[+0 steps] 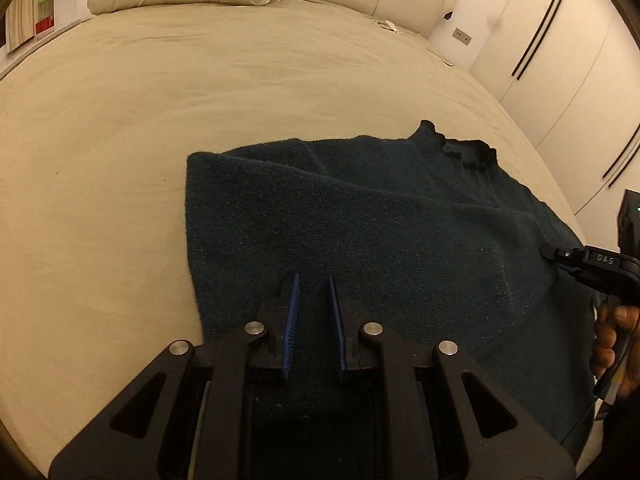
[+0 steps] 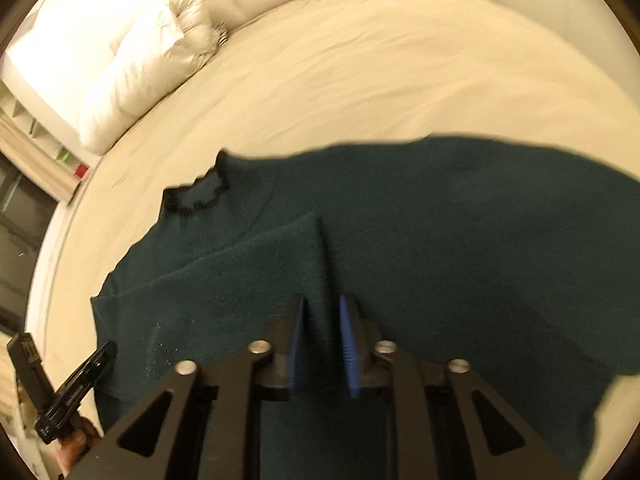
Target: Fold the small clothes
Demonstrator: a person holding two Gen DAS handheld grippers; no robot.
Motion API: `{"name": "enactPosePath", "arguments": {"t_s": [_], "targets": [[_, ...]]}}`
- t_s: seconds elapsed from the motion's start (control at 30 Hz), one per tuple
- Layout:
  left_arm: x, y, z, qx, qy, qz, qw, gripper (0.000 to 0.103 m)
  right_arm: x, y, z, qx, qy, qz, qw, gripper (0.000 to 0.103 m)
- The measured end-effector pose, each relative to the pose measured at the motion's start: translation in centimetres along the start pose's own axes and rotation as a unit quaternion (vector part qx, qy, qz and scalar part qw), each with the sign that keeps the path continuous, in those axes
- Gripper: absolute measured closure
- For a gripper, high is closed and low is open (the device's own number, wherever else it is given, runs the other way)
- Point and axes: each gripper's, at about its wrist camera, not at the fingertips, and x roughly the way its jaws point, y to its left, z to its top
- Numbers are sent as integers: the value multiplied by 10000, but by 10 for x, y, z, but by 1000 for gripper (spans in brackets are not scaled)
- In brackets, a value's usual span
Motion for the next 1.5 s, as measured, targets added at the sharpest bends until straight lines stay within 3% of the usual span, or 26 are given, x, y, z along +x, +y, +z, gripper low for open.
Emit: {"name": "enactPosePath", "arguments": {"t_s": [0.1, 0.17, 0.27, 0.33, 0.37, 0.43, 0.5, 0.53, 0.57, 0.6, 0.67, 0.77, 0.83, 0.87, 0.9, 0.93, 1.0, 1.1, 1.2, 1.23, 1.27, 1.3, 1.37, 1.5], "targets": [[-15, -8, 4, -62, -318, 41, 9995, 88, -31, 6, -3, 120, -512, 466, 9975, 68], [-13, -17, 5, 46, -285, 47, 9996, 88, -39, 17, -7, 43, -674, 753, 9949, 54], [8, -27, 6, 183, 86, 162, 9997, 88, -15, 33, -14, -244, -274, 1090, 9934, 42], [10, -25, 4, 200, -52, 107, 9997, 88, 13, 22, -18, -107, 154, 935, 9954, 48], [10, -24, 4, 150, -40, 56, 9999, 88, 18, 8, -19, 89, 140, 1032, 9945, 64], [8, -26, 7, 149, -6, 52, 9999, 88, 7, -19, -19, 537, 29, 1327, 9897, 69], [2, -28, 10, 58, -43, 38, 10000, 88, -21, -51, -24, 977, -239, 1158, 9882, 56], [-2, -28, 11, -80, -102, -34, 9999, 88, -40, -70, -28, 1199, -496, 1078, 9857, 45], [-4, -28, 11, -179, -182, -146, 9996, 88, -63, -97, -34, 1471, -829, 1149, 9789, 36], [-9, -30, 12, -248, -284, -286, 9989, 88, -86, -125, -41, 1783, -1074, 1143, 9714, 34], [-13, -37, 13, -306, -377, -413, 9980, 88, -120, -183, -60, 2504, -1420, 971, 9527, 34], [-17, -46, 13, -396, -457, -665, 9960, 85, -160, -267, -96, 3549, -1799, 726, 9145, 33], [-20, -49, 11, -401, -504, -705, 9954, 68, -177, -312, -120, 4224, -1954, 492, 8837, 33], [-20, -52, 11, -417, -525, -781, 9947, 41, -184, -336, -134, 4636, -2054, 491, 8605, 33], [-26, -50, 8, -443, -564, -885, 9935, 27, -185, -348, -140, 4813, -2107, 563, 8490, 33], [-27, -52, 7, -472, -614, -974, 9922, 26, -184, -361, -146, 5015, -2151, 690, 8352, 35], [-30, -54, 6, -538, -581, -1130, 9904, 26, -174, -372, -146, 5202, -2158, 870, 8217, 35], [-27, -57, 7, -696, -393, -1316, 9881, 26, -167, -374, -131, 5161, -2317, 904, 8196, 32], [-28, -62, 7, -588, -358, -1164, 9908, 26, -156, -377, -114, 5180, -2510, 1156, 8095, 33], [-26, -65, 8, -542, -370, -1088, 9919, 26, -155, -382, -110, 5187, -2562, 1154, 8075, 38], [-27, -66, 9, -529, -400, -1029, 9925, 26, -152, -384, -106, 5155, -2589, 1102, 8094, 50], [-30, -64, 9, -536, -440, -975, 9928, 26, -150, -386, -102, 5113, -2573, 1009, 8138, 58], [-36, -61, 8, -532, -581, -848, 9933, 26, -148, -388, -96, 5019, -2445, 763, 8262, 83], [-50, -62, 9, -315, -704, -339, 9964, 26, -158, -377, -83, 4634, -2467, 365, 8503, 90]]}}
